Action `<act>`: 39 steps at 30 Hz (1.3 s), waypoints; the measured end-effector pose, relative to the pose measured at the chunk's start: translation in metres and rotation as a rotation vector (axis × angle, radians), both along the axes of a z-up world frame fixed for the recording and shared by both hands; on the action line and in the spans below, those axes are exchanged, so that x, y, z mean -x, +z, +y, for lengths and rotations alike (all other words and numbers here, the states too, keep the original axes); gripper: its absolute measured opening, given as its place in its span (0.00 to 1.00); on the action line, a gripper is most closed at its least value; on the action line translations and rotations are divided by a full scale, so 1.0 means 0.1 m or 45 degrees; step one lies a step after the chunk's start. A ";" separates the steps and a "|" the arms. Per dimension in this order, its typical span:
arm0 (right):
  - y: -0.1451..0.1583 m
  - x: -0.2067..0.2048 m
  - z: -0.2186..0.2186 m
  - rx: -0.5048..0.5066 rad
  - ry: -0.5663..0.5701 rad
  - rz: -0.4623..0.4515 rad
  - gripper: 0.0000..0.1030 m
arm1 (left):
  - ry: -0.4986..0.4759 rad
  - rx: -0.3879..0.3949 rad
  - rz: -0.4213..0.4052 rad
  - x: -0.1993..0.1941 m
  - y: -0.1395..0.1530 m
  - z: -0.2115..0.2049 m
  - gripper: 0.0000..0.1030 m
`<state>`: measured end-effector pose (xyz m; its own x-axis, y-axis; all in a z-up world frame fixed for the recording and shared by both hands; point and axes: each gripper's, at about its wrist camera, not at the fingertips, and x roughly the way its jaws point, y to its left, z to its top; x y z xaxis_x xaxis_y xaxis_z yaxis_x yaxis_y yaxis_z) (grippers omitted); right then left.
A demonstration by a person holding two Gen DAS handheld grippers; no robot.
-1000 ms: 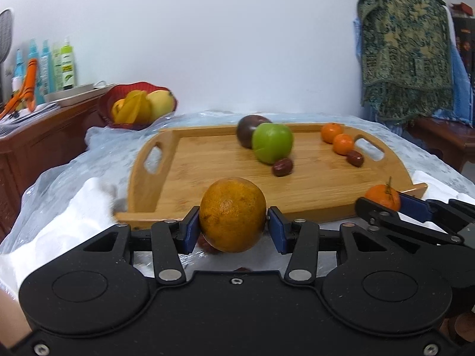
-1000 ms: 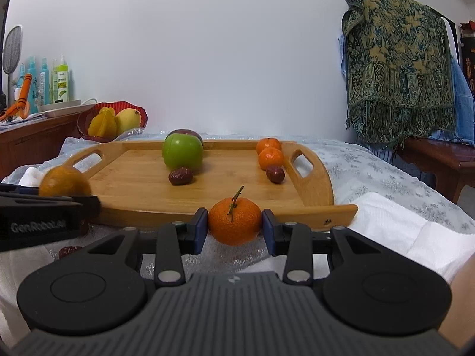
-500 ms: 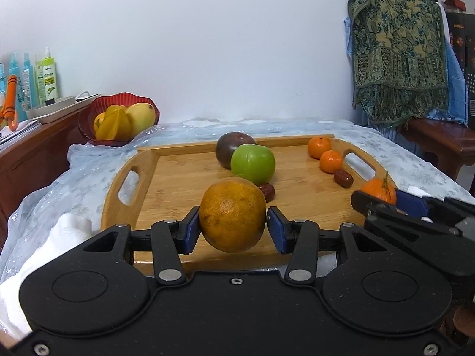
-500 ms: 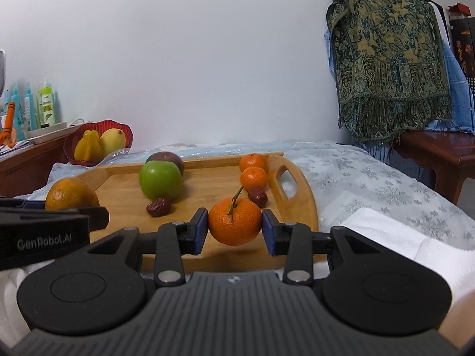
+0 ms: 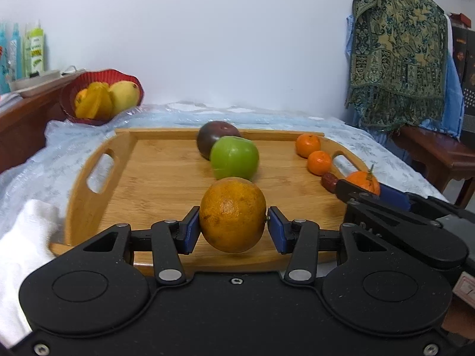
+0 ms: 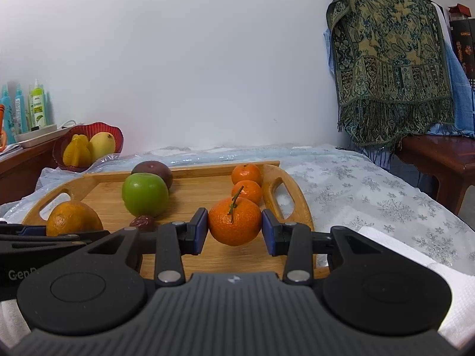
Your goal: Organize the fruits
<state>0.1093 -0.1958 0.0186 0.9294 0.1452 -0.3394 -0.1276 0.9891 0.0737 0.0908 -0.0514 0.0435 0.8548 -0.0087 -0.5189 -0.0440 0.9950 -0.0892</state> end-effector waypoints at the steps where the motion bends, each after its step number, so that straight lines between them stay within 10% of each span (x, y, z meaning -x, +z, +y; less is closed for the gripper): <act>1: 0.00 -0.02 -0.01 0.000 -0.005 0.006 0.42 | -0.006 0.006 0.002 -0.02 0.00 -0.02 0.44; 39: -0.18 -0.33 -0.05 -0.011 -0.048 0.141 0.43 | -0.048 0.068 0.059 -0.36 -0.19 -0.02 0.45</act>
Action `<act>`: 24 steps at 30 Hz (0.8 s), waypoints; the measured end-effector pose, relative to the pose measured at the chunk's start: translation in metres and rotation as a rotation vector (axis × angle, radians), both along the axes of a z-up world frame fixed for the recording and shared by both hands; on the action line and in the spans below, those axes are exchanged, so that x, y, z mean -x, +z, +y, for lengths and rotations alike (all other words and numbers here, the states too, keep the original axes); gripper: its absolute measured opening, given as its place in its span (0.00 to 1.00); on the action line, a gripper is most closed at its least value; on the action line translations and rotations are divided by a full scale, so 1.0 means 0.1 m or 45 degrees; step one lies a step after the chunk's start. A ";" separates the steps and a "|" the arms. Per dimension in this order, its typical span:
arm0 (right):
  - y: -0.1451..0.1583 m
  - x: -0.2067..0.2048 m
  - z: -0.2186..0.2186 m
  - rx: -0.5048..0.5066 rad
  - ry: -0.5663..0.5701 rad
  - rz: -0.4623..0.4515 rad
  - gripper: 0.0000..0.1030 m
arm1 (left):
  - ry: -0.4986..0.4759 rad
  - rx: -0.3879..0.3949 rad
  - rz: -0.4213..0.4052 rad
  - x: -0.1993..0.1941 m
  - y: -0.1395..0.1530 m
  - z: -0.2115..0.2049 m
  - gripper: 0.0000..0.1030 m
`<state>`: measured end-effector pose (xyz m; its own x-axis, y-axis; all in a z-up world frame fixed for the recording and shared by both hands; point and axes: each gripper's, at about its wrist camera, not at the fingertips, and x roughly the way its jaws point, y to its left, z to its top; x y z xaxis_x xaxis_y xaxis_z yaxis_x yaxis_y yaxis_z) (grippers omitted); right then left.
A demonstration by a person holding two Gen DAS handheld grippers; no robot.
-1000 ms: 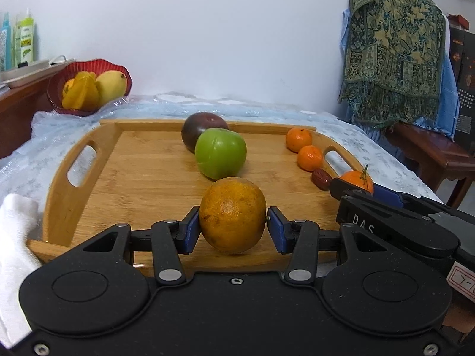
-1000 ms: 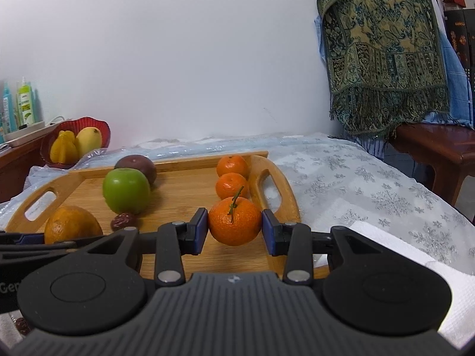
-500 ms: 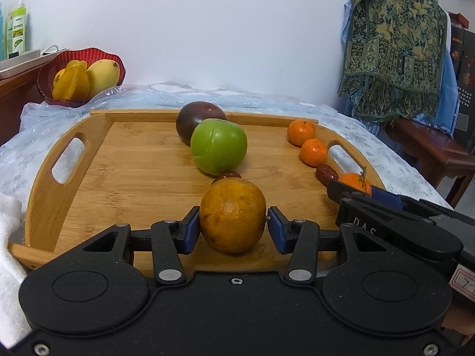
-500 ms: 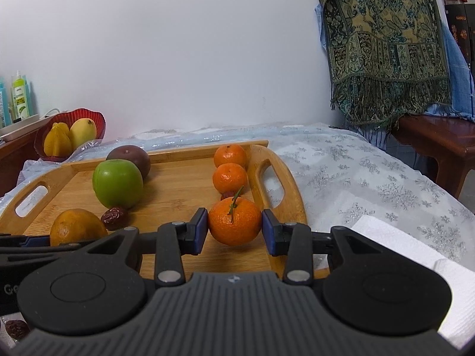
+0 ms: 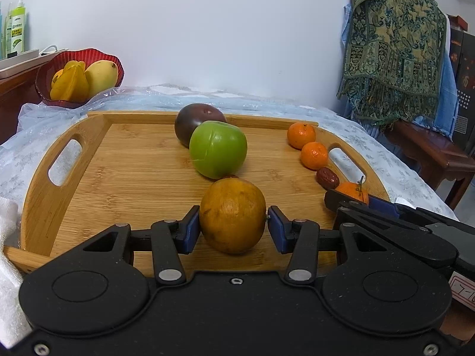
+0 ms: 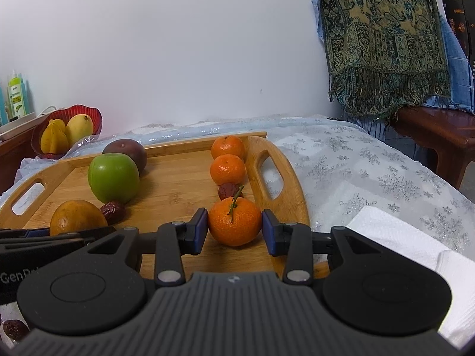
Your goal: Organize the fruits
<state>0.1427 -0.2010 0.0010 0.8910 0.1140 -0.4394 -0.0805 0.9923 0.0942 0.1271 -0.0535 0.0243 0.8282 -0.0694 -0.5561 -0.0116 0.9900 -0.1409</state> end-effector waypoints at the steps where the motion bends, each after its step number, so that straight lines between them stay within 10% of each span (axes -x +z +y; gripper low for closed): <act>1: 0.00 0.00 0.00 0.002 0.001 0.001 0.43 | 0.000 0.002 0.001 0.00 0.00 0.00 0.45; 24: -0.01 -0.01 0.02 0.012 0.010 0.011 0.44 | -0.019 0.020 0.025 0.00 -0.02 -0.02 0.45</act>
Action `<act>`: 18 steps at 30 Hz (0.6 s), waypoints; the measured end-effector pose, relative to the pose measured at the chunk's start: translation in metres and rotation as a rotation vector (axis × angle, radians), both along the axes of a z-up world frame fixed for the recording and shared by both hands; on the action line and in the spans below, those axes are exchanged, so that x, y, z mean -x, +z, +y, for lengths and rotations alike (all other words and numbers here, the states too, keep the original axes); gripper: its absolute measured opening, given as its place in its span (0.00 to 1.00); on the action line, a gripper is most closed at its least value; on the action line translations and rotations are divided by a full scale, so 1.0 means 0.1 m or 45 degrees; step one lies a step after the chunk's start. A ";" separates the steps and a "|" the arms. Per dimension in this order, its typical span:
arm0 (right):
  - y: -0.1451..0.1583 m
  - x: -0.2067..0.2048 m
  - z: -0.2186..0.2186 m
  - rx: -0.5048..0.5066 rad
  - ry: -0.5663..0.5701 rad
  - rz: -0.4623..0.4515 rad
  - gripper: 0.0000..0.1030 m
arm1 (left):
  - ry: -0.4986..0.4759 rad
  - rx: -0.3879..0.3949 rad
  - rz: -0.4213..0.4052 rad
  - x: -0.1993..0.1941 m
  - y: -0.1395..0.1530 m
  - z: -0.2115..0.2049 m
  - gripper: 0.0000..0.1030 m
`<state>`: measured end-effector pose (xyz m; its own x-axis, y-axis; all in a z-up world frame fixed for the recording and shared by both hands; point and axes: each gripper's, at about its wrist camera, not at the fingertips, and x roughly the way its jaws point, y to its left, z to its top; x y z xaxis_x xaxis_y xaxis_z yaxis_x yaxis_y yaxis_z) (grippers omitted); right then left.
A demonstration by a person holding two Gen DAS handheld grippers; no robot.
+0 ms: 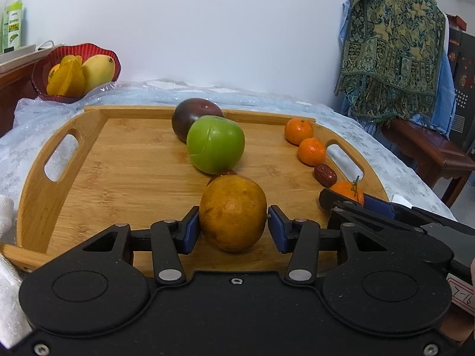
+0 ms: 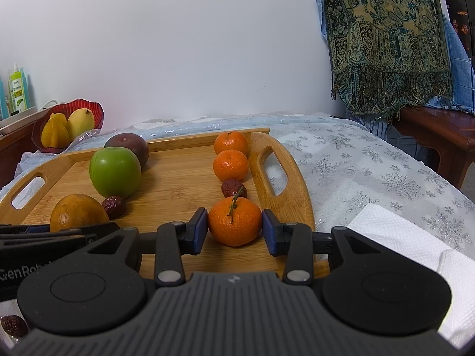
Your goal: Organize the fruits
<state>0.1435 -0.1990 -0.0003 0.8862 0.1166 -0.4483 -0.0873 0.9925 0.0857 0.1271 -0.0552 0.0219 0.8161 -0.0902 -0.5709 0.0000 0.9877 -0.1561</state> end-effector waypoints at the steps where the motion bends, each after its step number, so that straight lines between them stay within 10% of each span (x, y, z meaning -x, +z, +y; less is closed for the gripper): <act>1: 0.00 0.00 0.00 0.000 0.000 0.000 0.44 | -0.002 0.003 0.007 0.00 -0.01 0.00 0.45; 18: 0.01 0.04 0.00 -0.001 -0.001 -0.017 0.59 | 0.006 -0.015 0.006 0.01 -0.01 0.01 0.51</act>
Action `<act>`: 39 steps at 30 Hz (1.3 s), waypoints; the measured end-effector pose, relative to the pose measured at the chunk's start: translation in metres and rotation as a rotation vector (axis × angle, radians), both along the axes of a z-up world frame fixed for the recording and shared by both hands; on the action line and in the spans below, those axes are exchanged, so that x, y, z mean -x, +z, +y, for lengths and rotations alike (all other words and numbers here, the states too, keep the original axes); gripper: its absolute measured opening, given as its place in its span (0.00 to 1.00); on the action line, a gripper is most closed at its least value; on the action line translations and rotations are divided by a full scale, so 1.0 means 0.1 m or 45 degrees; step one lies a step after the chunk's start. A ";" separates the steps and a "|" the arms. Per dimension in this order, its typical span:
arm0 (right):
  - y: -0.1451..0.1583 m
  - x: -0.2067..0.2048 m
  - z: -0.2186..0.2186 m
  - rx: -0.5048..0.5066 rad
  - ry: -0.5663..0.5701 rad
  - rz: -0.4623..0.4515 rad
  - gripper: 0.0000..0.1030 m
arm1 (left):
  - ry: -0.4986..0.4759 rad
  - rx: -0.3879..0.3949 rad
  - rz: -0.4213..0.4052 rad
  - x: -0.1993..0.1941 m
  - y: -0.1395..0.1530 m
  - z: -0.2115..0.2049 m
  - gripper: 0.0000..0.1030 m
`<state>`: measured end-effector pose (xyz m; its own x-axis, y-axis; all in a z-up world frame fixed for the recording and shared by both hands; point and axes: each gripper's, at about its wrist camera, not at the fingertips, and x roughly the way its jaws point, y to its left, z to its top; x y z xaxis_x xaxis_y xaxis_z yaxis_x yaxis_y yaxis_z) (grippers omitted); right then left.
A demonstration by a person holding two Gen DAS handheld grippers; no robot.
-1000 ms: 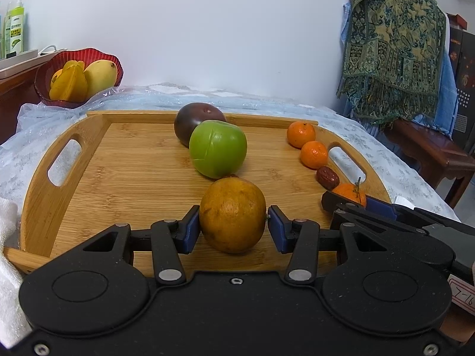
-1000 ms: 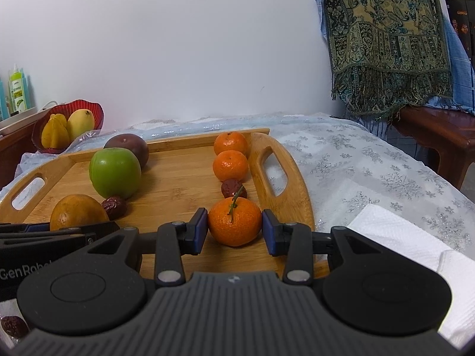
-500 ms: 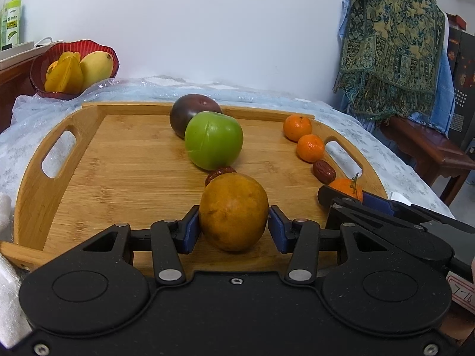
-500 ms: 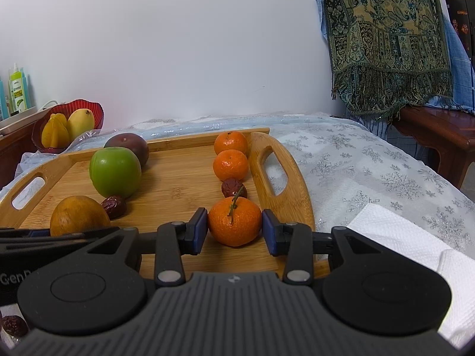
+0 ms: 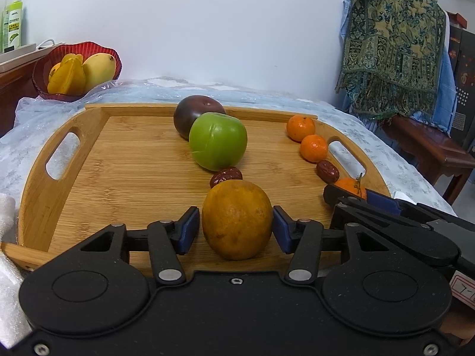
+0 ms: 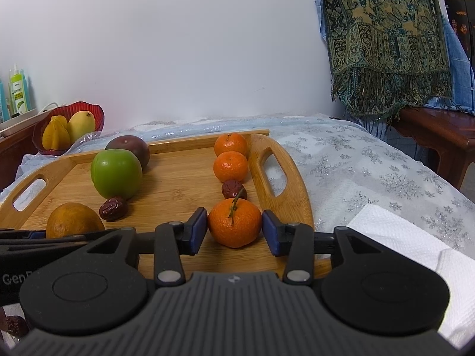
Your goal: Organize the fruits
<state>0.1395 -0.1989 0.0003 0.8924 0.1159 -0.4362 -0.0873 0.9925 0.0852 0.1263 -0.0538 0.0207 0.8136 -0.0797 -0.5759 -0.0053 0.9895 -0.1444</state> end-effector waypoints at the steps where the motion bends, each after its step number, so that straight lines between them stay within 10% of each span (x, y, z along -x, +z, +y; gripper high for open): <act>1: 0.00 0.01 0.00 0.001 0.000 -0.003 0.59 | 0.001 -0.001 0.000 0.00 0.00 0.00 0.52; 39: 0.09 0.41 -0.03 -0.039 -0.017 -0.132 0.87 | 0.113 -0.027 -0.097 0.57 0.22 0.37 0.92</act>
<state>0.0989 -0.2020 0.0094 0.9340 0.1157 -0.3380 -0.0840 0.9907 0.1069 0.0692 -0.0169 0.0431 0.8582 0.0060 -0.5132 -0.0828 0.9884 -0.1270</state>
